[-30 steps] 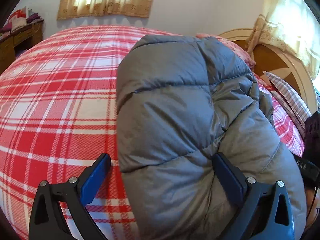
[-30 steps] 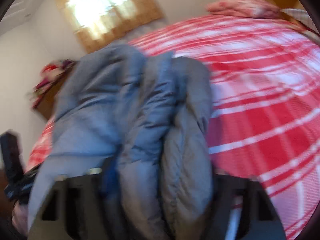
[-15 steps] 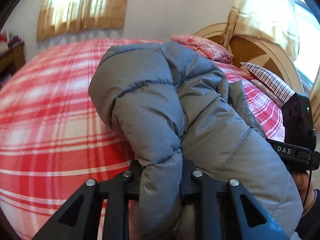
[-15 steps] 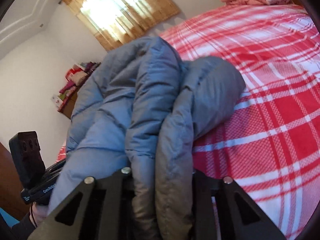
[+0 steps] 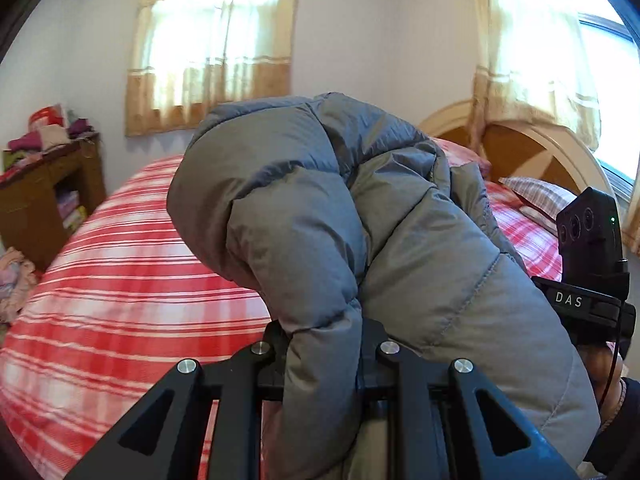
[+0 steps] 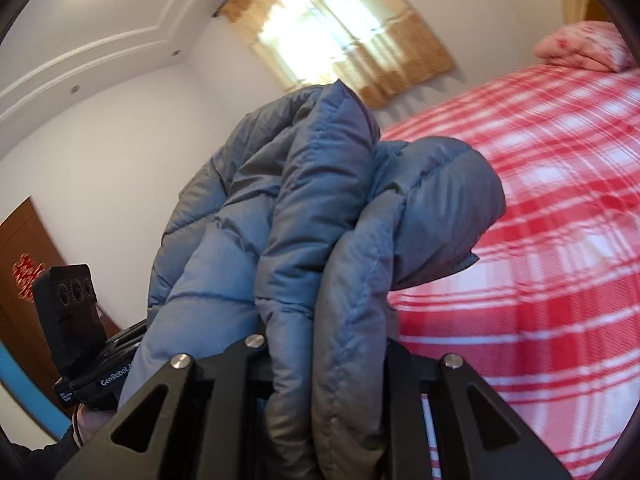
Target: Fold large clothes
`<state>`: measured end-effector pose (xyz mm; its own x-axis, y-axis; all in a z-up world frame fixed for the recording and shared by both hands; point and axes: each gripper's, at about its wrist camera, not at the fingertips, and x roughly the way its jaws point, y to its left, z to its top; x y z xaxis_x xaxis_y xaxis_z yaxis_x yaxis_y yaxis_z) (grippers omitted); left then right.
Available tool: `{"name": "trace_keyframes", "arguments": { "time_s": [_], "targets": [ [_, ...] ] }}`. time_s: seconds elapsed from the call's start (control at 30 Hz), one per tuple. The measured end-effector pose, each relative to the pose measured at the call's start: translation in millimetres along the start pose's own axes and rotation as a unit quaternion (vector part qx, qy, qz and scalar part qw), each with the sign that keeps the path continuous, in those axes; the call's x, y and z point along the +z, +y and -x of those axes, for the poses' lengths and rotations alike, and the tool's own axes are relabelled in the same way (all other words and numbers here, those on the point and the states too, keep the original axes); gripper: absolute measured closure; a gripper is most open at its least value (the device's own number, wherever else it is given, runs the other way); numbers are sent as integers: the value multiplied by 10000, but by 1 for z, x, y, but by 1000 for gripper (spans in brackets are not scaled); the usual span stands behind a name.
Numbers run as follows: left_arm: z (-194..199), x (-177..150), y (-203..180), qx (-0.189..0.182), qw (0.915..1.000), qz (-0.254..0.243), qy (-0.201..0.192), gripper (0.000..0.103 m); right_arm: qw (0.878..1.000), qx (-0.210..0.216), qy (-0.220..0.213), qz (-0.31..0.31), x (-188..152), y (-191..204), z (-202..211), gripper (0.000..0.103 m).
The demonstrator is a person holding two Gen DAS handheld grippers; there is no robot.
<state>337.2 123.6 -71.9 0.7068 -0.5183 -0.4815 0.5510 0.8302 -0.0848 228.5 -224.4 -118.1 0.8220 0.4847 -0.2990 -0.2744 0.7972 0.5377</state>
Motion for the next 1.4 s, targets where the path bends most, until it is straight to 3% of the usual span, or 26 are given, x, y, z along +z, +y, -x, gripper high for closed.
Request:
{"name": "trace_keyframes", "arguments": {
  "time_s": [0.33, 0.73, 1.1, 1.4],
  "targets": [
    [35, -24, 65, 628, 9974, 359, 2, 83, 9971, 411, 570, 305, -14, 61, -60, 82],
    [49, -65, 129, 1030, 9916, 758, 180, 83, 9904, 523, 1186, 471, -23, 69, -134, 82],
    [43, -98, 172, 1332, 9857, 938, 438, 83, 9832, 278, 1676, 673, -48, 76, -178, 82],
    [41, -119, 185, 1420, 9836, 956, 568, 82, 9786, 50, 1907, 768, -66, 69, -196, 82]
  ]
}}
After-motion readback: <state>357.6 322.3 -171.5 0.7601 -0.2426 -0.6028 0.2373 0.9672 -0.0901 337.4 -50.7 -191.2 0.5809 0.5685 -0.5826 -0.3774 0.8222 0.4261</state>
